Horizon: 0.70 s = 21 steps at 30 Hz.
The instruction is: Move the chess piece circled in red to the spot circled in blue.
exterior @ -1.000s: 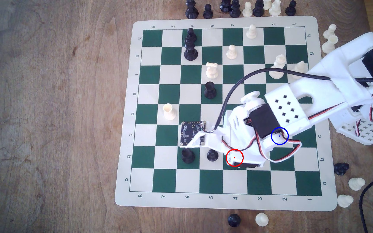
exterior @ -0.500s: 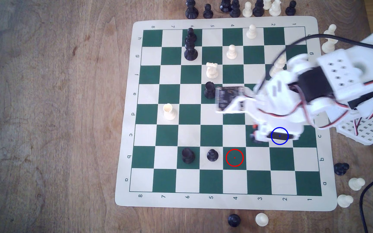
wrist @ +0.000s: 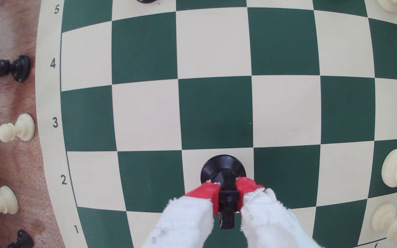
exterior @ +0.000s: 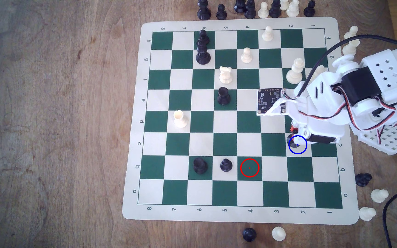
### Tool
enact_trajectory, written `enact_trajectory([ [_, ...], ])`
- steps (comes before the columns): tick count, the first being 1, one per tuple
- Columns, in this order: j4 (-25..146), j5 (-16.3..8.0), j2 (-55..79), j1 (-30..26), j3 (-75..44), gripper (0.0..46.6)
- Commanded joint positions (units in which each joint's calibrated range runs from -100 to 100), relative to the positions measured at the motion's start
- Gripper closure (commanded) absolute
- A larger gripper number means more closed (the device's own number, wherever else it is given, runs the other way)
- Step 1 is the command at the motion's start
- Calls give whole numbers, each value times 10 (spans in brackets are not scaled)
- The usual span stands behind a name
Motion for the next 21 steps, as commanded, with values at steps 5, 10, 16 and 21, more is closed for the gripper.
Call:
enact_trajectory([
  [5, -18, -7, -20, -29, 24, 464],
  [10, -33, -5, -10, -26, 32, 464],
  [16, -41, -1, 5, -17, 41, 464],
  [21, -41, 2, 14, -18, 44, 440],
])
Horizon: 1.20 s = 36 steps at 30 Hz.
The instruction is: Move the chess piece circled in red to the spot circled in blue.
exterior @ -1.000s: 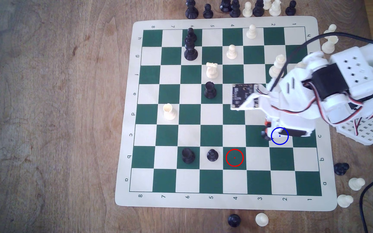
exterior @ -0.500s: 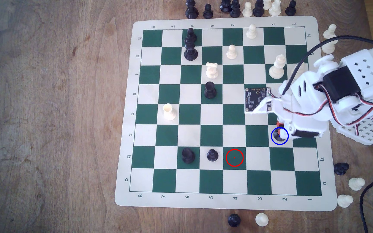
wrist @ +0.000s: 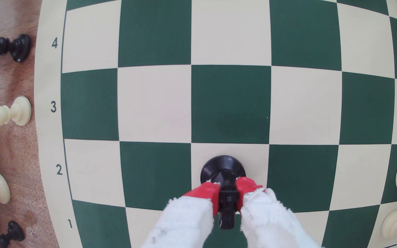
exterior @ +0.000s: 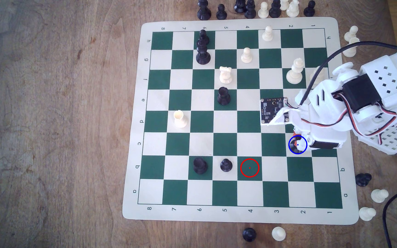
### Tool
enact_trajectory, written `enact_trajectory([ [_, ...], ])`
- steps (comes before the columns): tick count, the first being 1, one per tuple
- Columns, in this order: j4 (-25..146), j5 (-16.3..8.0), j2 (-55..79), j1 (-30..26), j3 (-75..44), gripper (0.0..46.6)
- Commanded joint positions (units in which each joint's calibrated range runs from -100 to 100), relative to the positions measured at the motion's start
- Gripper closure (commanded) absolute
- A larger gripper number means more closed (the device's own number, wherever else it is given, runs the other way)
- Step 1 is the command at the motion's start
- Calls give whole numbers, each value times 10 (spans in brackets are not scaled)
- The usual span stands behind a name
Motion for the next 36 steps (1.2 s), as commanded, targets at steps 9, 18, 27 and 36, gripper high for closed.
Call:
enact_trajectory([
  [9, -9, 3, 22, 7, -1, 247],
  [18, 52, 6, -112, 12, 21, 241],
  [27, 13, 39, -258, 16, 26, 291],
  [36, -70, 93, -373, 56, 43, 352],
])
